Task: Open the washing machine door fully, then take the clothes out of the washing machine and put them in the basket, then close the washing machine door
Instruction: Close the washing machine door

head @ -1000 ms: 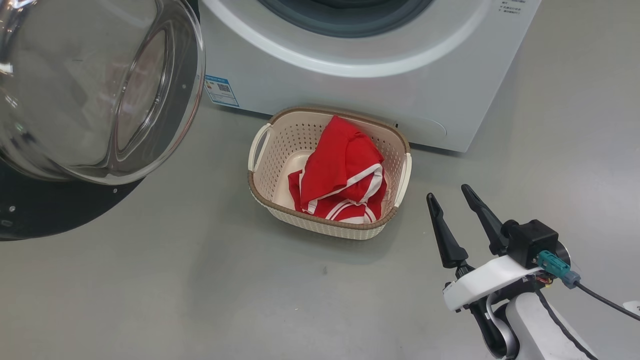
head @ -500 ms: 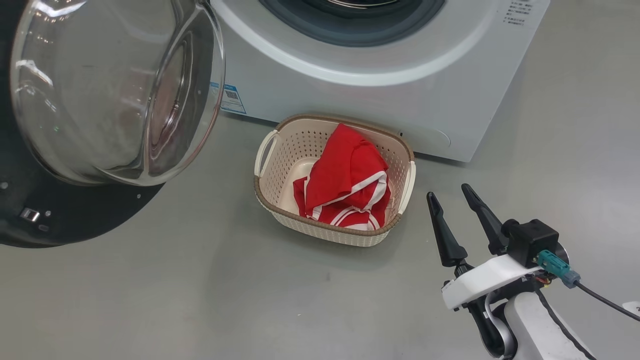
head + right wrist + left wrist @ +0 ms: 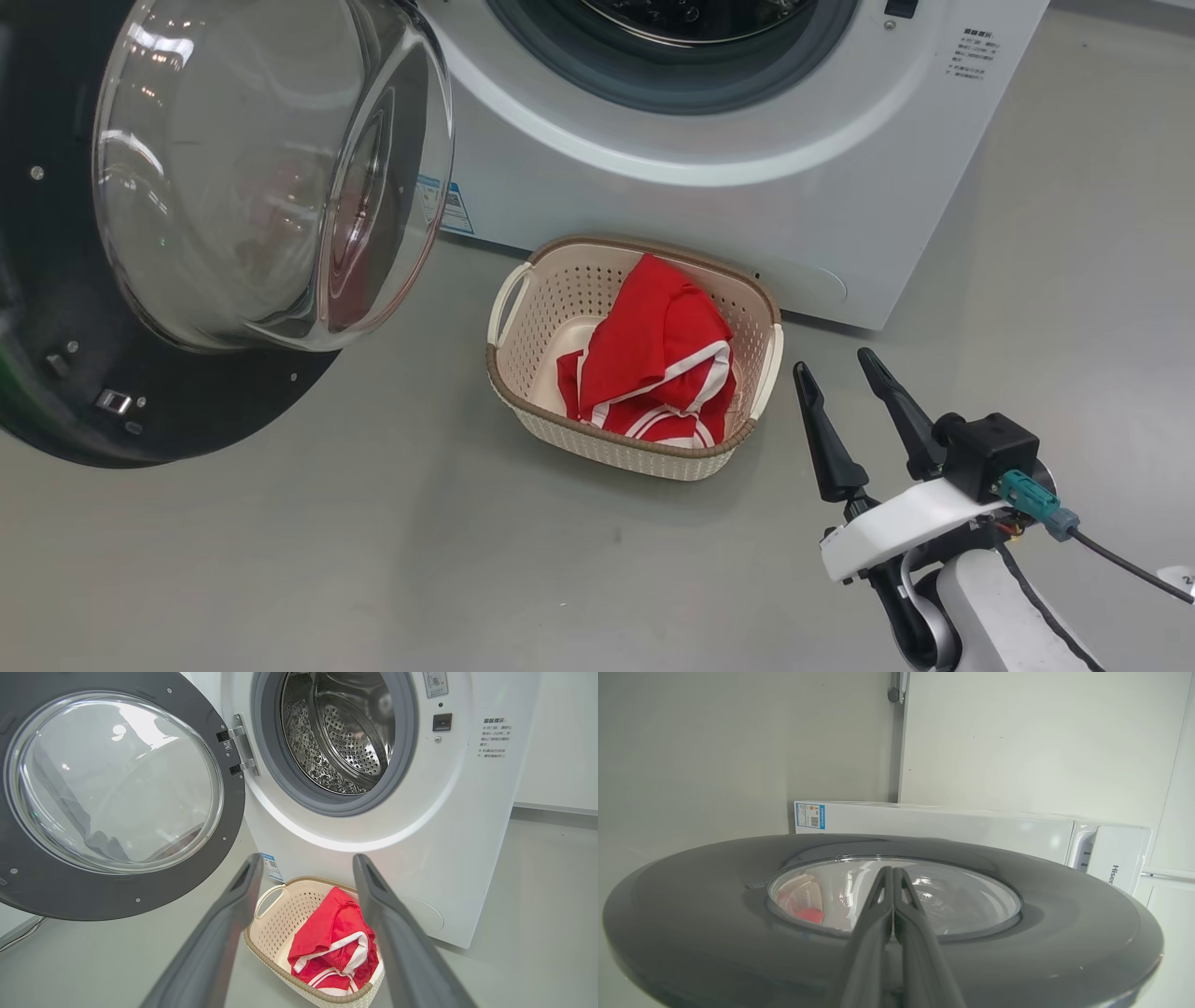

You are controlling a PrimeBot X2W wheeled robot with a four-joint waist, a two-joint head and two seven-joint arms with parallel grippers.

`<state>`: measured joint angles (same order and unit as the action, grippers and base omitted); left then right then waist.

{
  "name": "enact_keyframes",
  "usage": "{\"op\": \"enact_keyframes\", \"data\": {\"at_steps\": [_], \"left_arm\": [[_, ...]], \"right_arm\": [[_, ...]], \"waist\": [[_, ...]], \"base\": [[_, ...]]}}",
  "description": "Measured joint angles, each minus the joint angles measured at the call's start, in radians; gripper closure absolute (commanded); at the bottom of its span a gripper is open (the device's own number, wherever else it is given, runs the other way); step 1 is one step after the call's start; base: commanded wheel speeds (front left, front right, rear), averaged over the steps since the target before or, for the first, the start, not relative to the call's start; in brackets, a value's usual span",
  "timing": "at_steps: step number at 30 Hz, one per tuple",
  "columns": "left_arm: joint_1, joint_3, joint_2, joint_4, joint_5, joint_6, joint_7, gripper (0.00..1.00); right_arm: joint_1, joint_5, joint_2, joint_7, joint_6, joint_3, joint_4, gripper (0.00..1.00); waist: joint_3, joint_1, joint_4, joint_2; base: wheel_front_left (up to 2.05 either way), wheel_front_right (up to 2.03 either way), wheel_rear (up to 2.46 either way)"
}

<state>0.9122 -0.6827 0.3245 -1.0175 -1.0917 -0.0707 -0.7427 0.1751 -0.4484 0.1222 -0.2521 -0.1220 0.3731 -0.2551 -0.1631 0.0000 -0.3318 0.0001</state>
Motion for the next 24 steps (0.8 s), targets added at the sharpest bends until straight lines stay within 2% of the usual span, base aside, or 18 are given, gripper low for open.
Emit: {"op": "enact_keyframes", "data": {"at_steps": [8,24], "left_arm": [[-0.037,0.004,-0.035,0.026,-0.014,0.042,-0.048,1.0],[-0.115,0.061,-0.176,0.099,-0.024,0.116,-0.138,1.0]], "right_arm": [[-0.001,0.0,-0.008,0.0,0.0,0.003,0.0,0.0],[-0.022,-0.002,-0.021,0.0,0.0,-0.001,-0.008,0.0]], "waist": [[0.014,0.0,-0.005,0.0],[0.049,0.0,-0.021,0.0]], "base": [[0.0,0.0,0.0],[0.0,0.0,0.0]]}}
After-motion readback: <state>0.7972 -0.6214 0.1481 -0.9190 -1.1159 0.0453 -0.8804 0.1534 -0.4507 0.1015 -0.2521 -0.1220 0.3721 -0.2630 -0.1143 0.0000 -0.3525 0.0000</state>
